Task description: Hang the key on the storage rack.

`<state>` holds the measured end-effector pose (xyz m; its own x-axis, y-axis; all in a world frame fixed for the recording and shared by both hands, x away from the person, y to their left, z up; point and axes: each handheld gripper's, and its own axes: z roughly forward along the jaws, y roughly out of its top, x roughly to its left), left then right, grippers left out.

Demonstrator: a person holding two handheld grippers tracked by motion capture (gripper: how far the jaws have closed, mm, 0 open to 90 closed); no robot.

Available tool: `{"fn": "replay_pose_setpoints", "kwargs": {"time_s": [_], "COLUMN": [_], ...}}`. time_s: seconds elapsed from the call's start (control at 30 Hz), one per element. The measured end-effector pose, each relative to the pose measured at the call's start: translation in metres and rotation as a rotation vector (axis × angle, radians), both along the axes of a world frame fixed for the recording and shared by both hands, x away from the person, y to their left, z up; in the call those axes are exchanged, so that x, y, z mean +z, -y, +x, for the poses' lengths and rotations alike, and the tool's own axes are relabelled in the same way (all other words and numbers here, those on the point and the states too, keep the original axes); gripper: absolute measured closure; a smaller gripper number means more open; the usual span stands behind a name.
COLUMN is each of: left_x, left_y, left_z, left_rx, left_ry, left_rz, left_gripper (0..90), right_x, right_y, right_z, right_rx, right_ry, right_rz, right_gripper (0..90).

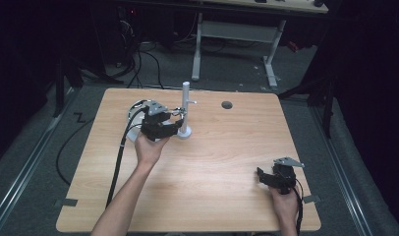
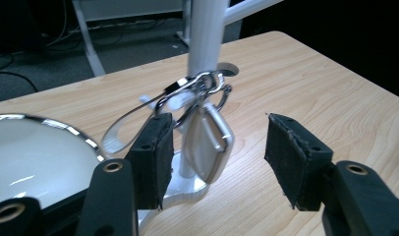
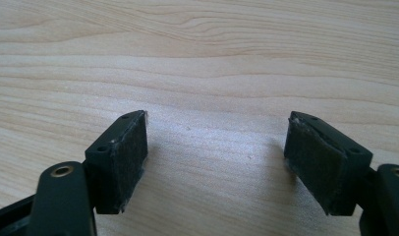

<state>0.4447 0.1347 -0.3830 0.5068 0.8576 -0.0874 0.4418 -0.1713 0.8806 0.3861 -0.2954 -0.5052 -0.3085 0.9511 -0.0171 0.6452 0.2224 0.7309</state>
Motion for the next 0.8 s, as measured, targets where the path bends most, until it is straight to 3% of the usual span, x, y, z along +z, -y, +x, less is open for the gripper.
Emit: {"fn": "replay_pose_setpoints", "kwargs": {"time_s": [0.4,0.8], "left_x": [-0.004,-0.002], "left_y": [-0.034,-0.051], "left_z": [-0.015,-0.025], "left_rx": [0.043,0.067], "left_ry": [-0.003,0.005], "left_rz": [-0.023,-0.033], "left_gripper": [42.5,42.1], "right_x": [0.0,0.0], "right_y": [0.0,0.0], "right_z": [0.0,0.0], "right_rx": [-0.001,-0.002], "right_ry": [0.001,0.0], "right_rz": [0.001,0.002], "right_gripper": [24.5,24.5]}}
